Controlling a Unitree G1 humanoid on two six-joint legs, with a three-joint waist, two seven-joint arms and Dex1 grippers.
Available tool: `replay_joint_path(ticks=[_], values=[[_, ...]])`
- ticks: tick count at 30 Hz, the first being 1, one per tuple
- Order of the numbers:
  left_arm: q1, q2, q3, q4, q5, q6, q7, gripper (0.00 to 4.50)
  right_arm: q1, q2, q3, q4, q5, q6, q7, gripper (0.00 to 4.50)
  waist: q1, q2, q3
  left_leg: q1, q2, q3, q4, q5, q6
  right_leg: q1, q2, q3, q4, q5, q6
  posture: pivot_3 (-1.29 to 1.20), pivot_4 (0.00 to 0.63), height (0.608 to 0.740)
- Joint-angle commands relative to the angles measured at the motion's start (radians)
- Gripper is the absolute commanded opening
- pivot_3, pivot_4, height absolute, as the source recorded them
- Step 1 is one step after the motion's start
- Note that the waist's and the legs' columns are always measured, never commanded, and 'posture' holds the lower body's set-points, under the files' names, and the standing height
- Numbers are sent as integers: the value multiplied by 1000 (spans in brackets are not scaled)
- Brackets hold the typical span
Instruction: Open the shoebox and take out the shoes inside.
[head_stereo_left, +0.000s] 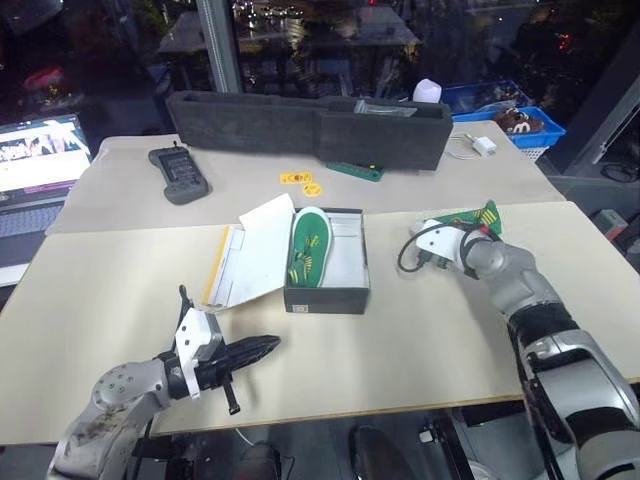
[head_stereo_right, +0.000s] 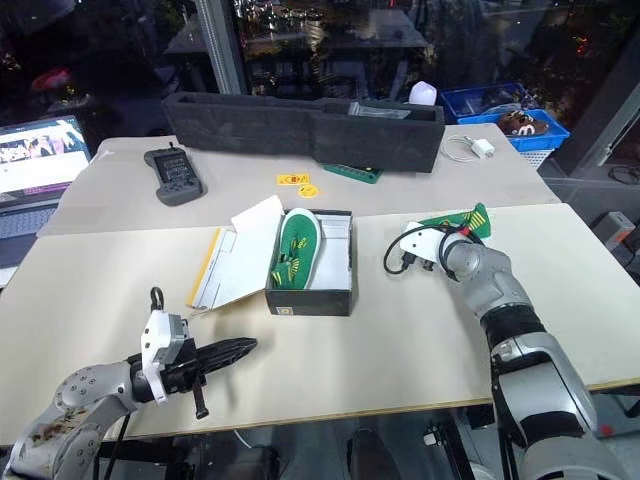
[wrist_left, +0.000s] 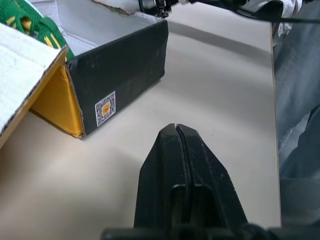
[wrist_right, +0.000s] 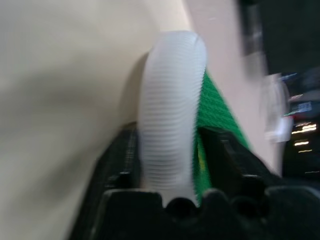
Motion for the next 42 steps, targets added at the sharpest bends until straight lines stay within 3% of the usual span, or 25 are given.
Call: replay_joint_path(ticks=[1, 3, 4, 14, 16, 19, 23, 28, 33, 42], values=[[13, 3, 6, -36, -9, -9, 1, 0, 16, -22, -45, -95, 48, 51, 77, 3679, 0, 0, 0, 0, 0, 0, 0, 0, 0, 0, 0, 0, 0, 0, 0, 0, 150, 720], [18, 2, 7, -37, -9, -11, 2, 0, 37, -45, -57, -150, 63, 71, 130, 4383, 2, 0, 0, 0, 0, 0, 0, 0, 0, 0, 0, 0, 0, 0, 0, 0, 150, 720], [20, 1, 7, -37, -9, -13, 2, 0, 46, -57, -64, -180, 75, 83, 159, 4480, 2, 0, 0, 0, 0, 0, 0, 0, 0, 0, 0, 0, 0, 0, 0, 0, 150, 720], [25, -1, 4, 3, 1, -43, -21, 0, 116, -162, -168, -541, 270, 279, 445, 4480, 3, 0, 0, 0, 0, 0, 0, 0, 0, 0, 0, 0, 0, 0, 1, 0, 150, 720], [24, -1, 4, 12, 3, -50, -26, 0, 57, -150, -228, -595, 351, 388, 462, 4480, 1, 0, 0, 0, 0, 0, 0, 0, 0, 0, 0, 0, 0, 0, 1, 0, 150, 720], [21, -2, 3, 18, 4, -54, -30, 0, -56, -61, -310, -665, 492, 590, 438, 4480, -5, 0, 0, 0, 0, 0, 1, 0, 0, 0, 0, 0, 0, 0, 1, 0, 150, 720], [17, -5, -4, 14, 7, -52, -24, 0, -190, 144, -411, -716, 694, 965, 351, 4480, -10, 0, 0, 3, 1, -1, 0, 0, 0, 0, 2, 0, 6, -1, -2, 0, 150, 720], [16, -6, -12, 0, 4, -44, -12, 0, -221, 390, -506, -687, 805, 1197, 178, 4480, 5, 0, 0, 2, 1, -1, 0, 0, 1, -1, 2, -1, 9, -4, -3, 0, 150, 720], [17, -6, -13, -13, -3, -35, -1, 0, -140, 408, -450, -557, 748, 1176, 70, 4480, 21, 0, 0, 0, 0, -2, 1, 0, 1, -2, 0, -2, 8, -3, -5, 0, 150, 720], [21, -5, -15, -20, -6, -34, 12, 0, -156, 387, -346, -331, 721, 999, 93, 4480, 0, 0, 0, 2, 1, -1, 1, 0, 1, -1, 1, -1, 9, -4, -2, 0, 150, 720]])
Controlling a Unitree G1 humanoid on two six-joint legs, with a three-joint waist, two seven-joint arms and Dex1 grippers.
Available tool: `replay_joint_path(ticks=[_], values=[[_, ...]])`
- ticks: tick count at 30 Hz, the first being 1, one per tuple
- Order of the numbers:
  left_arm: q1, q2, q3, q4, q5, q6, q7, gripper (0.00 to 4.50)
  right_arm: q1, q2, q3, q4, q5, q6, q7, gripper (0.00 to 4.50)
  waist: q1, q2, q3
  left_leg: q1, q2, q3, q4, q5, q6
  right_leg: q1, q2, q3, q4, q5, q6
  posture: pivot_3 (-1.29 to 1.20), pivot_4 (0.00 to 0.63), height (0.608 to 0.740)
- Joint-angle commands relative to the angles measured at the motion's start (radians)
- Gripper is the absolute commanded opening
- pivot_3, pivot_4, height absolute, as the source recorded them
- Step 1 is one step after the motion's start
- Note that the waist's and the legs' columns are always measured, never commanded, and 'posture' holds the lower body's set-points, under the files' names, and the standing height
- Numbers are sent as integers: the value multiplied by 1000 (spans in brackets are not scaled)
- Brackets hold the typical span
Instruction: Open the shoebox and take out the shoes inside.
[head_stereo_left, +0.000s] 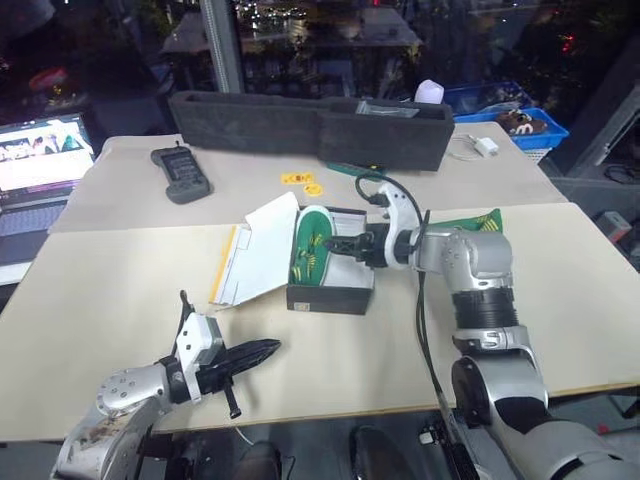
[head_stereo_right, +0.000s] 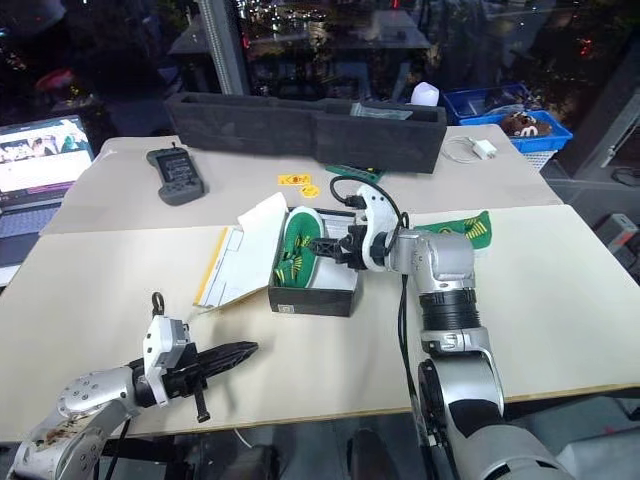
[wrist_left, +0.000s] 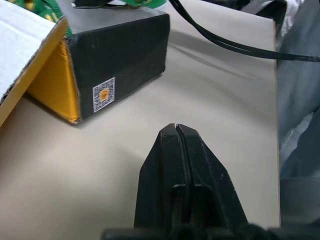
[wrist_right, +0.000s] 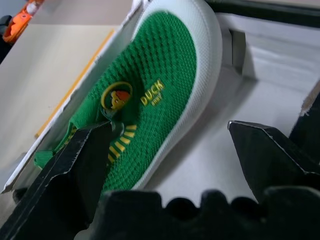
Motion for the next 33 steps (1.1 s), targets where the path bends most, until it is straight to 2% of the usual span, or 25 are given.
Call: replay_joint_path(ticks=[1, 4, 9, 16, 26, 29, 31, 32, 33], values=[[7, -2, 4, -35, -8, -5, 3, 0, -64, -7, 34, 132, -18, -100, 30, 4480, -1, 0, 0, 0, 0, 0, 0, 0, 0, 0, 0, 0, 0, 0, 0, 0, 150, 720], [11, -4, 1, -37, -5, -7, 6, 0, -126, 3, 64, 242, -29, -158, 65, 4480, -2, 0, 0, 1, 0, 0, 0, 0, 0, 0, 0, 0, 0, 0, 0, 0, 150, 720], [12, -5, 2, -27, -1, -15, 6, 0, -197, 33, 140, 314, -60, -209, 107, 4480, -1, 0, 0, -1, 0, 0, 0, 0, 0, -1, 0, 0, 0, 0, 0, 0, 150, 720], [15, -8, 1, -19, 3, -27, 2, 0, -182, 65, 235, 398, -132, -292, 144, 4480, -6, 0, 0, 0, 0, 0, 0, 0, 1, -1, 1, 0, 0, 0, 0, 0, 150, 720], [22, -8, -3, -20, 3, -31, -3, 0, -194, 84, 224, 650, -181, -425, 175, 4480, -2, -4, -3, 2, 0, 0, 0, -1, 1, 2, 1, 0, 0, 0, 0, 0, 150, 720], [23, -9, -2, -21, 2, -30, -3, 0, -214, 87, 208, 678, -185, -455, 176, 3806, -2, -4, -3, 6, 0, 0, 0, -1, 1, 4, 1, 0, 0, -1, -1, 0, 150, 720], [24, -8, -1, -23, 2, -29, -2, 0, -227, 88, 199, 675, -181, -463, 181, 3130, -2, -4, -4, 7, 1, 0, 0, -1, 1, 6, 1, 0, 0, -1, -1, 0, 150, 720], [24, -8, -1, -24, 2, -29, -2, 0, -236, 86, 193, 669, -178, -465, 183, 2649, -2, -4, -4, 8, 1, 0, 0, -1, 1, 6, 1, 0, 0, -1, -1, 0, 150, 720], [24, -8, -1, -24, 2, -28, -1, 0, -242, 85, 189, 665, -177, -467, 185, 2474, -2, -4, -3, 7, 1, 0, 0, -1, 1, 6, 1, 0, 0, -1, -1, 0, 150, 720]])
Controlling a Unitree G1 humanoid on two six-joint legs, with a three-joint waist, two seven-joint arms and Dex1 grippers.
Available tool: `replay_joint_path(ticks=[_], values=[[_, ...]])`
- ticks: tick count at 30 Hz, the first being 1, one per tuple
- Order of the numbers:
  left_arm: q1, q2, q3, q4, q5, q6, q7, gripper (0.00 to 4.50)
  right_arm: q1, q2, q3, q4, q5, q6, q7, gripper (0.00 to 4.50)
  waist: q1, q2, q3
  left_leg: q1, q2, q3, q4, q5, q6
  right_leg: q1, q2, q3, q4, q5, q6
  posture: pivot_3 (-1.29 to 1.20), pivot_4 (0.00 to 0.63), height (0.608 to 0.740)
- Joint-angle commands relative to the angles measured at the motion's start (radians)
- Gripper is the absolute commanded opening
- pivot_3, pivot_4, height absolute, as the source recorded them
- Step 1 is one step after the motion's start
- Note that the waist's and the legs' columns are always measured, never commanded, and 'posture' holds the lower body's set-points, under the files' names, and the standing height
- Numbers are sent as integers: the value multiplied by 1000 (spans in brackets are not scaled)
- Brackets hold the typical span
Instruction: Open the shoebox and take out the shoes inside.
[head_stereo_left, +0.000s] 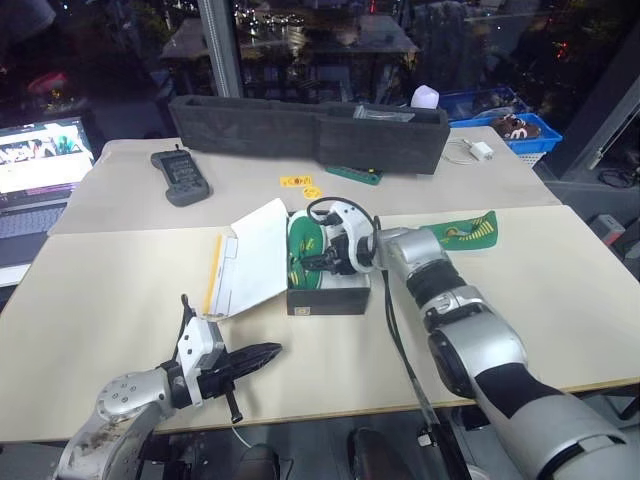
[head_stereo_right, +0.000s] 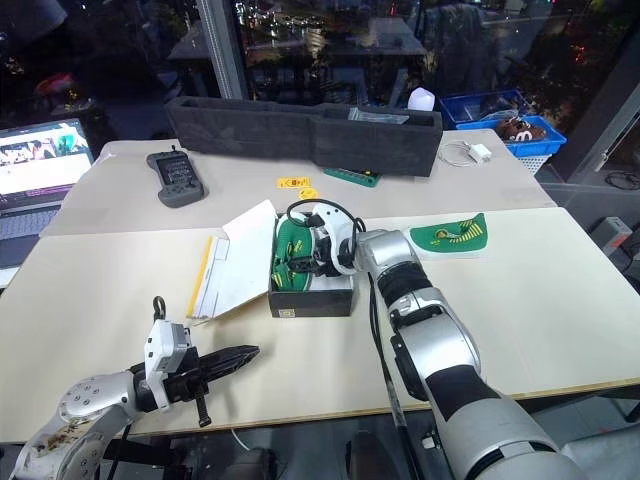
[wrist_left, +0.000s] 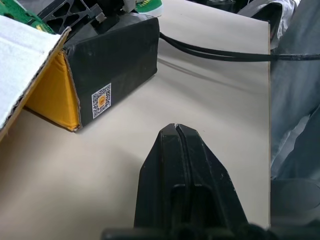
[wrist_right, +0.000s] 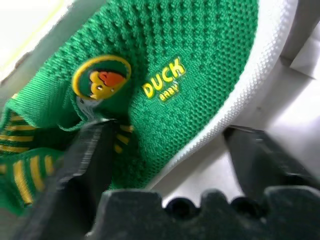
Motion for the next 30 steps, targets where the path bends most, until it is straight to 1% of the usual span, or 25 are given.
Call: replay_joint_path(ticks=[1, 3, 6, 11, 15, 16, 17, 20, 25, 26, 27, 28, 30], values=[[0, 0, 5, -22, -2, -15, -3, 0, -19, -4, -24, 3, -2, -20, 1, 2183, 0, 0, 0, 0, 0, 0, 0, 0, 0, 0, 0, 0, 0, 0, 0, 0, 150, 720], [-1, 0, 5, -23, -2, -13, -1, 0, -26, -4, -32, 2, -3, -20, -1, 1523, -3, 0, 0, -1, 0, 0, 0, 0, 0, -1, 0, 0, 0, 0, 0, 0, 150, 720], [-5, 3, 5, -27, -2, -8, 1, 0, -35, -12, -49, -20, 1, -17, -4, 760, -3, 0, 0, -4, 0, 0, 0, 0, 0, -4, 0, 0, 1, 0, 0, 0, 150, 720], [-9, 5, 7, -29, -4, -3, 5, 0, -35, -29, -95, -111, 35, 20, -11, 760, 1, 1, 1, -8, 0, 0, 0, 0, 0, -7, 0, 0, 0, 0, 0, 0, 150, 720], [0, 7, 11, -32, -6, -4, 3, 0, -13, -52, -124, -249, 68, 89, -4, 760, 2, 3, 2, -10, 0, 0, 0, 0, 0, -9, 0, 0, 0, 0, 0, 0, 150, 720], [2, 8, 11, -33, -6, -4, 3, 0, -6, -56, -144, -276, 90, 112, -7, 760, 2, 3, 2, -11, 0, 0, 0, 0, 0, -10, 0, 0, 0, 0, 0, 0, 150, 720], [4, 9, 12, -34, -7, -4, 2, 0, -4, -57, -191, -285, 130, 151, -21, 760, 2, 3, 2, -11, 0, 0, 0, 0, 0, -10, 0, 0, 0, 0, 0, 0, 150, 720], [8, 12, 14, -37, -9, -1, 1, 0, 8, -54, -285, -285, 199, 215, -63, 760, 3, 3, 2, -11, 0, 0, 0, 0, 0, -10, 0, 0, 0, 0, 0, 0, 150, 720], [2, 20, 15, -36, -15, 4, -1, 0, 64, -45, -234, -358, 202, 304, -54, 760, 1, 3, 2, -11, 0, 0, 0, 0, 1, -10, 0, 0, 0, 0, 0, 0, 150, 720], [1, 21, 15, -36, -15, 5, -1, 0, 72, -33, -246, -367, 217, 326, -57, 760, 0, 3, 2, -11, 0, 0, 0, -1, 1, -10, 0, 0, 0, 0, 0, 0, 150, 720], [0, 23, 15, -37, -17, 7, -1, 0, 90, -33, -211, -397, 208, 332, -40, 760, -1, 3, 2, -11, 0, 0, 0, -1, 1, -10, 0, 0, 0, 0, 0, 0, 150, 720], [-1, 24, 15, -38, -18, 9, -1, 0, 113, -43, -147, -434, 176, 317, -19, 760, -1, 3, 2, -11, 0, 0, 0, -1, 1, -10, 0, 0, 0, 0, 0, 0, 150, 720], [-3, 26, 14, -42, -21, 14, 1, 0, 133, -38, -120, -467, 170, 319, -23, 760, -1, 3, 2, -11, 0, 0, 0, -1, 1, -10, 0, 0, 0, 0, 0, 0, 150, 720]])
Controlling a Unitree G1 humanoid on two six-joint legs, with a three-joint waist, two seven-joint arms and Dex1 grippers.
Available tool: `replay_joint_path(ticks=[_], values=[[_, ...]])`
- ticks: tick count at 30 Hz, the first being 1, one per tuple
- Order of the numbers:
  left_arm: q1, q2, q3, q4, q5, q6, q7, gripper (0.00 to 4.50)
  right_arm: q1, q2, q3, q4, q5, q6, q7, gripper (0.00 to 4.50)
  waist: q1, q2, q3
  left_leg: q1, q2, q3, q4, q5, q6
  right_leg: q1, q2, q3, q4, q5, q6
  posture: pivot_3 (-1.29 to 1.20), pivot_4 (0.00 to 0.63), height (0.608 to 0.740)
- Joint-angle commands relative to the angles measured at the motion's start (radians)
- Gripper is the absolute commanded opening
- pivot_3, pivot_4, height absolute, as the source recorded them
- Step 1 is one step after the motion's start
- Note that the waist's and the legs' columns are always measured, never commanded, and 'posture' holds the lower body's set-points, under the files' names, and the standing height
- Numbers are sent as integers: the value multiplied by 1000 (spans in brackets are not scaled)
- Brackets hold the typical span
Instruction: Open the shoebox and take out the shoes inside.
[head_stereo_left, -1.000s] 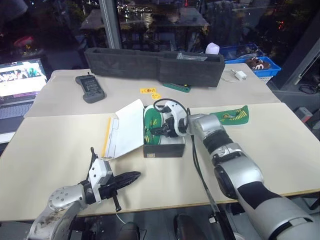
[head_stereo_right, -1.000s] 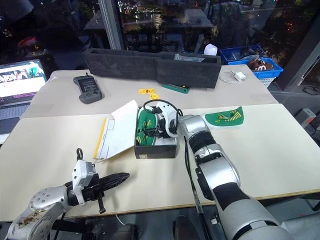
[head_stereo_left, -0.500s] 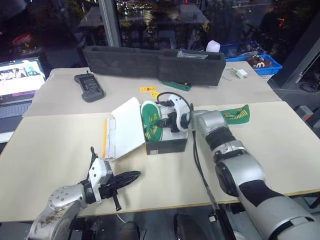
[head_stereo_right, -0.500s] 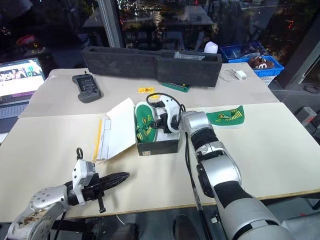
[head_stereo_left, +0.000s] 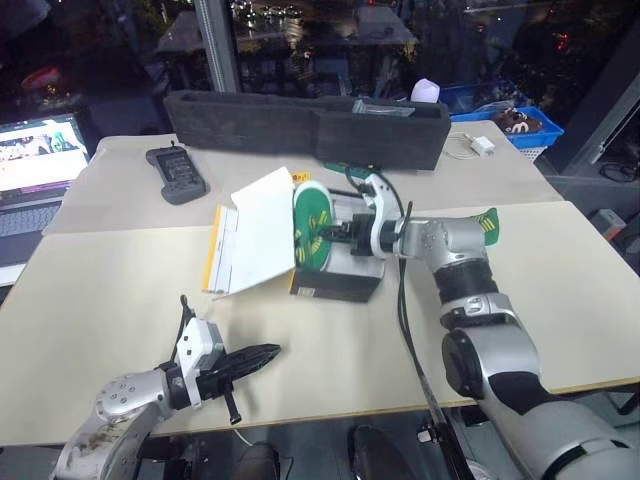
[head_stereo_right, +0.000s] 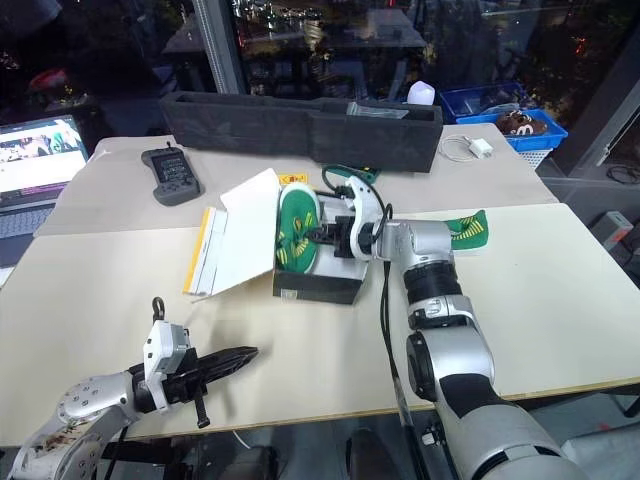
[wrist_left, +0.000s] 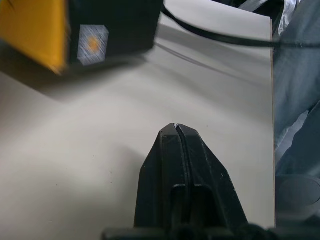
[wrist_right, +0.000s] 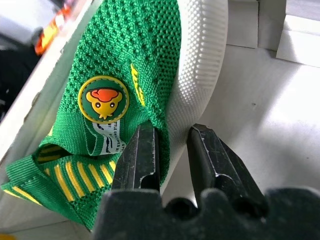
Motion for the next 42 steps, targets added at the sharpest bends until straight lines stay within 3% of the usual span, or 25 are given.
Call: replay_joint_path(ticks=[1, 2, 13, 15, 16, 19, 20, 22, 25, 28, 37, 42], values=[[-7, 12, 14, -41, -17, 11, -2, 0, 22, -34, 168, -146, -93, -102, 23, 760, 0, 1, 0, 0, 0, 0, 0, 0, 0, 0, 0, 0, 0, 0, 0, 0, 150, 720], [-7, 13, 14, -42, -18, 13, 0, 0, 35, -56, 239, -176, -151, -168, 24, 760, 2, 1, 0, 0, 0, 0, 0, 0, 0, 0, 0, 0, 0, 0, 0, 0, 150, 720], [17, 12, 22, -58, -17, 19, 8, 0, 155, -55, 299, -304, -272, -633, -48, 760, 4, 1, 0, 0, 0, 0, 0, 0, 0, 0, 0, 0, -1, 0, 0, 0, 150, 720], [21, 12, 23, -58, -16, 17, 9, 0, 198, -56, 317, -302, -286, -598, -43, 760, 4, 1, 0, 0, 0, 0, 0, 0, 0, 0, 0, 0, -1, 0, 0, 0, 150, 720], [23, 12, 24, -59, -16, 17, 10, 0, 205, -10, 242, -315, -194, -501, -56, 760, 4, 1, 0, 1, 0, 0, 0, 0, 0, 1, 0, 0, 0, 0, 0, 0, 150, 720], [30, 16, 27, -59, -17, 14, 4, 0, 214, 10, 197, -315, -123, -339, -28, 760, 1, 0, 0, 3, 1, 0, 0, 0, 0, 3, 0, 0, 0, 0, 0, 0, 150, 720], [32, 17, 28, -58, -17, 13, 1, 0, 198, 53, 104, -316, -19, -236, -43, 760, 2, 0, 0, 3, 1, 0, 0, 0, 0, 3, 0, 0, 0, 0, 0, 0, 150, 720], [34, 19, 29, -56, -17, 11, -4, 0, 172, 50, 79, -292, 11, -115, -38, 760, 1, 0, 0, 3, 1, 0, 0, 0, 0, 2, 0, 0, 0, 0, 0, 0, 150, 720], [34, 23, 31, -52, -20, 10, -13, 0, 54, 103, -189, -146, 206, 144, -127, 760, 1, 1, 1, 3, 1, 0, 0, 0, 0, 2, 0, 0, 0, 0, 0, 0, 150, 720], [34, 24, 31, -51, -20, 10, -16, 0, 0, 119, -277, -84, 251, 221, -187, 760, 5, 1, 1, 2, 1, 0, 0, 0, 0, 2, 0, 0, 0, 0, -1, 0, 150, 720], [30, 21, 27, -55, -18, 13, -15, 0, 21, 67, -54, -157, 142, 123, -153, 760, 4, 1, 1, 0, 1, 0, 0, -2, 3, 1, 0, -1, -1, -1, 0, 0, 150, 720], [38, 19, 23, -78, -21, 24, 1, 0, 48, -20, 212, -304, 3, -4, -86, 2369, 3, 1, 1, -1, 1, 0, 0, -2, 3, 0, 0, 0, -1, -1, 0, 0, 150, 720]])
